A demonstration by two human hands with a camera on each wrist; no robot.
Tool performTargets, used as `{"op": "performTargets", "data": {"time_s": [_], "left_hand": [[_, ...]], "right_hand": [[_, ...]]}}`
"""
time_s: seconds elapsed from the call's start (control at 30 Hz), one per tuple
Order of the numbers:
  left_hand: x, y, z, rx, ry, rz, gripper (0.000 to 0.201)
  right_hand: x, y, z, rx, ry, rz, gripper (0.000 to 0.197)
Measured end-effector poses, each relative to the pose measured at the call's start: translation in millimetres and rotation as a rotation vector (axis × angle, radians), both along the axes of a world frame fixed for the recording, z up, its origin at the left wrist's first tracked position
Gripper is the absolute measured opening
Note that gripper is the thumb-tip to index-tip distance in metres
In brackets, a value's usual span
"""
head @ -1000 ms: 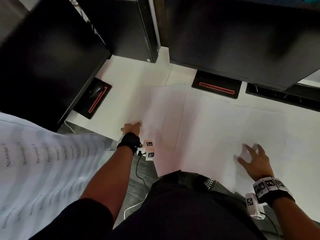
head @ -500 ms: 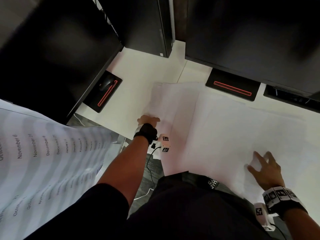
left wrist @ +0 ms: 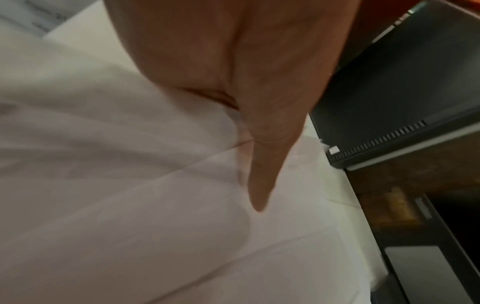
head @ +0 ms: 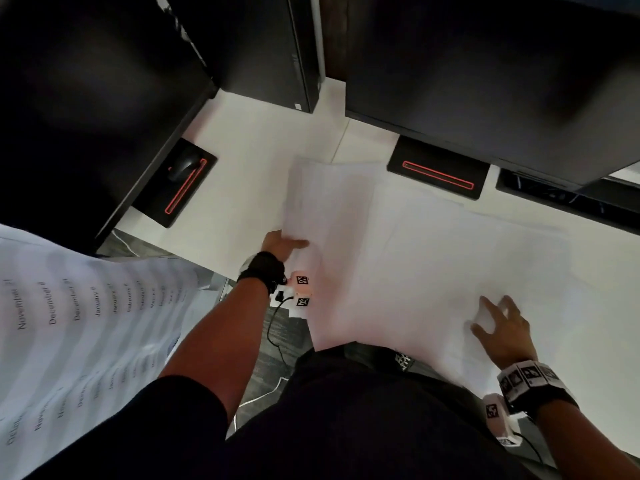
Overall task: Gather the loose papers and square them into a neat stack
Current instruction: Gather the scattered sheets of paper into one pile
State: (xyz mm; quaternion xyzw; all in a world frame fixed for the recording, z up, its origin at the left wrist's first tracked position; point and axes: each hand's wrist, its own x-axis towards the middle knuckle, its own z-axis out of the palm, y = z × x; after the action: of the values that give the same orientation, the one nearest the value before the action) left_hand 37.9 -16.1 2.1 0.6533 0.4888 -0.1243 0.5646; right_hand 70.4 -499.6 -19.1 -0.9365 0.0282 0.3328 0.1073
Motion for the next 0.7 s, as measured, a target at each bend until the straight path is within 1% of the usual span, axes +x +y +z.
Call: {"op": "performTargets", "data": {"time_s": [0.07, 0.13, 0.2, 0.27, 0.33, 0.43, 0.5, 0.53, 0.57, 0.7], "left_hand": [[-0.5, 1.2, -3.2, -0.031, -0.017, -0.035, 0.048], [0.2, 4.2, -10.0, -0.023, -0.015, -0.076, 0.053], [-0.1, 7.0, -19.8, -0.003, 0.0, -0.101, 0.053], [-0.1, 5.5, -24.1, 0.015, -0.002, -0.095, 0.05], [-0.2, 2.6, -25.3, 0.029, -0.012, -0.098, 0.049], [-2.3, 0.6, -34.8, 0.012, -0.031, -0.09, 0.046], [-3.4, -0.2, -38.2, 0.002, -0.035, -0.087, 0.033], [-3.7, -1.2, -37.7, -0.01, -0.041, -0.078, 0.026], [-4.1, -1.8, -38.1, -0.028, -0.048, -0.07, 0.023], [-6.0, -2.0, -37.9, -0.087, -0.076, -0.028, 0.029]], "right_hand": [[-0.5, 1.5, 1.8, -0.001, -0.002, -0.001, 0.069], [-0.1, 3.6, 4.6, 0.003, -0.033, -0.038, 0.063], [3.8, 8.5, 9.5, 0.025, -0.09, -0.144, 0.056], [11.6, 19.1, 14.4, 0.059, -0.132, -0.287, 0.054], [20.5, 32.3, 16.2, 0.083, -0.122, -0.435, 0.064], [31.2, 54.2, 14.1, 0.073, -0.027, -0.608, 0.091], [35.7, 71.1, 12.8, 0.046, 0.011, -0.673, 0.101], [37.3, 79.5, 12.7, 0.032, 0.012, -0.694, 0.102], [38.4, 87.2, 12.2, 0.019, 0.008, -0.702, 0.101], [39.6, 112.8, 7.7, 0.024, -0.001, -0.647, 0.091]]}}
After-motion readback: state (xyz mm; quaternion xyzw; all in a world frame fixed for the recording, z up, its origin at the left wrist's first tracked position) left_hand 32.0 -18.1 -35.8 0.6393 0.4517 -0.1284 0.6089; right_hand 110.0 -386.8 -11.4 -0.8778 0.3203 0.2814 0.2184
